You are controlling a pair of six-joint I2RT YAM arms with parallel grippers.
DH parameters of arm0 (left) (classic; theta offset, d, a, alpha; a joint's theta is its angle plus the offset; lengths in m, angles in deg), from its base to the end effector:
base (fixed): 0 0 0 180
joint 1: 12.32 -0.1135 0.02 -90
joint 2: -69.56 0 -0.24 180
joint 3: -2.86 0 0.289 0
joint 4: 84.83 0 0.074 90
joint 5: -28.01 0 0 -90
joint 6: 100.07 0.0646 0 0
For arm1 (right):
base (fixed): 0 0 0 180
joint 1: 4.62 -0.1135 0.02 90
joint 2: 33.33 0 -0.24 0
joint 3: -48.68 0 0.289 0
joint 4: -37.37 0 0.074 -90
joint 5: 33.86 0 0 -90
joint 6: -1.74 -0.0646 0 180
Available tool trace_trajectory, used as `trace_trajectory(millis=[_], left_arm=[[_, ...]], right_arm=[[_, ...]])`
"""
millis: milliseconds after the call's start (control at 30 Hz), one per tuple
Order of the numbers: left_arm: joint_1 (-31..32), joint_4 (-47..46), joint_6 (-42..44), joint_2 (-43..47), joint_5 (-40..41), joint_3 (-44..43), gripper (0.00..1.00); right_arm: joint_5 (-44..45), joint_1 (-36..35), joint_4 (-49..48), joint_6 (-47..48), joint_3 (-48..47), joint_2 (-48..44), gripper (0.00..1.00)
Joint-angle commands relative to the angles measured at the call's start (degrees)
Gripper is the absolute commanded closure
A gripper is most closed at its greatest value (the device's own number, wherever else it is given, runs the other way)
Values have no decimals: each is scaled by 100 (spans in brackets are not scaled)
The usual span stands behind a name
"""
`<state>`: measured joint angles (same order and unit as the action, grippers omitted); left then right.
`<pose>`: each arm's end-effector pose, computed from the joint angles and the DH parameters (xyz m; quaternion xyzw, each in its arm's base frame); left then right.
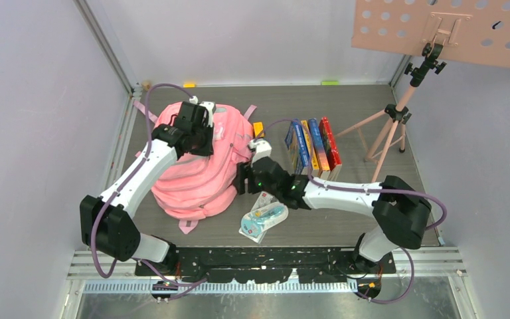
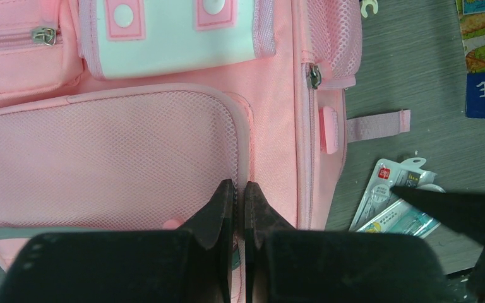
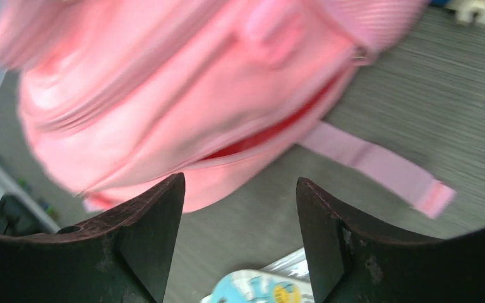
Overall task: Pack the student bag
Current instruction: Unzip the student bag at the center of the board.
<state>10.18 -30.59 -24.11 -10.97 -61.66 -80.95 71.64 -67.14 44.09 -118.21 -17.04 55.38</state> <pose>0.3294 -0.1360 0.2591 0.0686 0.9400 -0.1022 0.3181 0.1994 0.3460 0.1730 -0.1753 0.8415 0.2787 0.4284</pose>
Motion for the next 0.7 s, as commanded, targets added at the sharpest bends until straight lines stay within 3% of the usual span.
trace_trajectory(millis=[0, 500, 600, 667], left_arm=[[17, -464, 94, 318, -87, -70, 100], [17, -460, 104, 348, -111, -61, 100], [17, -465, 95, 342, -146, -64, 100], [18, -460, 95, 330, -151, -59, 100]], right_arm=[[-548, 674, -746, -1031, 363, -104, 29], [-1294, 1119, -2183, -2171, -138, 1180, 29], [-1307, 1135, -2456, -2298, -220, 1475, 36], [-1239, 1185, -2458, -2303, -330, 1605, 50]])
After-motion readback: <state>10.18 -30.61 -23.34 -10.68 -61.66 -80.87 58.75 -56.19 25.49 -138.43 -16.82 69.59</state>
